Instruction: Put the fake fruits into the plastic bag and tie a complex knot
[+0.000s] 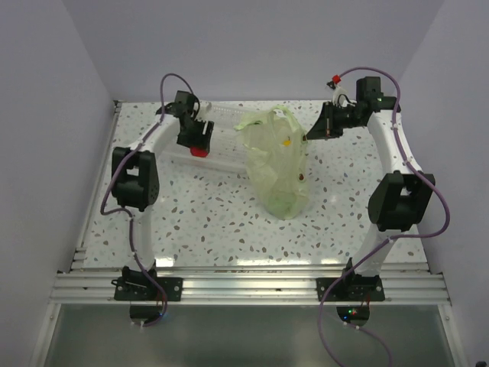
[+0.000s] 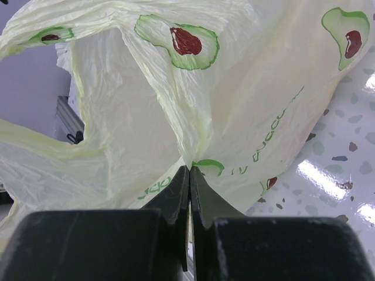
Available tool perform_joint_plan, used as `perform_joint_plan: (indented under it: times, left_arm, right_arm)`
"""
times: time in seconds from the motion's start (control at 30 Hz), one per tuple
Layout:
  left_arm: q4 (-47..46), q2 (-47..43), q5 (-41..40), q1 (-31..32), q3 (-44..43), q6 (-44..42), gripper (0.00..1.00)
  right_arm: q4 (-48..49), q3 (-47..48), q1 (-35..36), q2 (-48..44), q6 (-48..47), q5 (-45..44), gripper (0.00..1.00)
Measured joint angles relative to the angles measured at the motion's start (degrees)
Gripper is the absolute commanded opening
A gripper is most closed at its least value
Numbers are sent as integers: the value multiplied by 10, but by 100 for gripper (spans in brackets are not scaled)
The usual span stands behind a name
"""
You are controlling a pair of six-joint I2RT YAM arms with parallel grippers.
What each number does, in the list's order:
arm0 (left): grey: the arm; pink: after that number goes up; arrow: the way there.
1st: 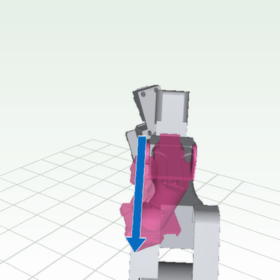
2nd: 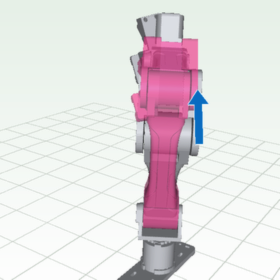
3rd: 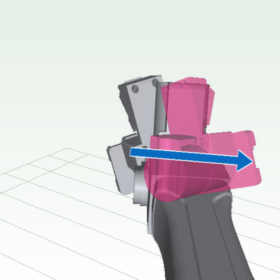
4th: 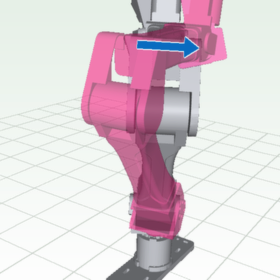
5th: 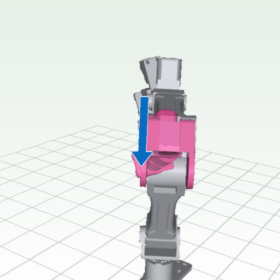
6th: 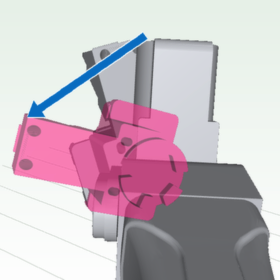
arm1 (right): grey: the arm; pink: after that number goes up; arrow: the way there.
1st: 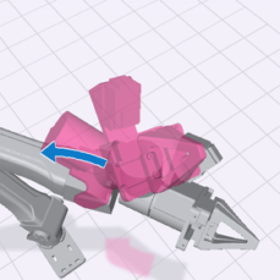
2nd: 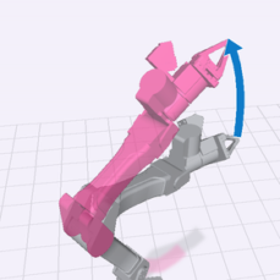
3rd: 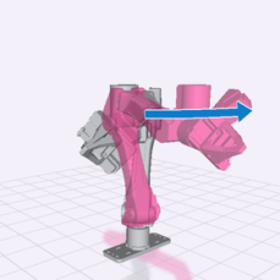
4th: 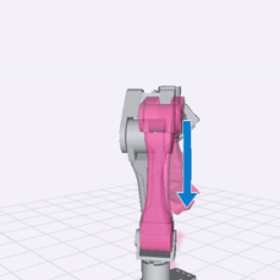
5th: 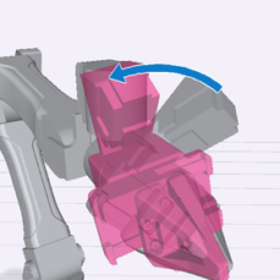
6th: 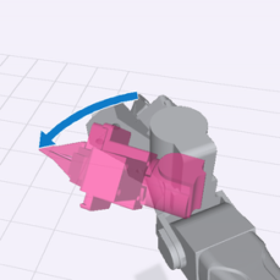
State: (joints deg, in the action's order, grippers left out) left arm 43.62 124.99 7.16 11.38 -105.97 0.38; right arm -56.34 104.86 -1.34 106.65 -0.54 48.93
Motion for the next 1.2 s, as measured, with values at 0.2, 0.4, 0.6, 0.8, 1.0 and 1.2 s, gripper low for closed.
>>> perform_joint_plan:
  times: [0.2, 0.4, 0.6, 0.8, 1.0, 1.2]
  left_arm:
    - [-65, -107, 110, -1, 0, 1, 57]
    - [-216, -276, 223, 5, 8, 21, 59]
    - [-268, -312, 272, 84, -12, -12, 63]
    - [-249, -252, 252, 185, -6, -52, 65]
    - [-247, -223, 230, 198, 10, -44, 65]
    - [-245, -203, 237, 203, 10, -38, 70]
  right_arm:
    - [0, 0, 0, 0, 0, 0, 0]
    - [1, 0, 0, 0, 1, 1, 0]
    - [2, 0, 0, 0, 1, 1, 0]
    - [0, 0, 0, 0, 0, 0, 0]
    - [-2, 0, 0, 0, -4, 0, 0]
    - [-2, 0, 0, 0, -5, 0, 0]
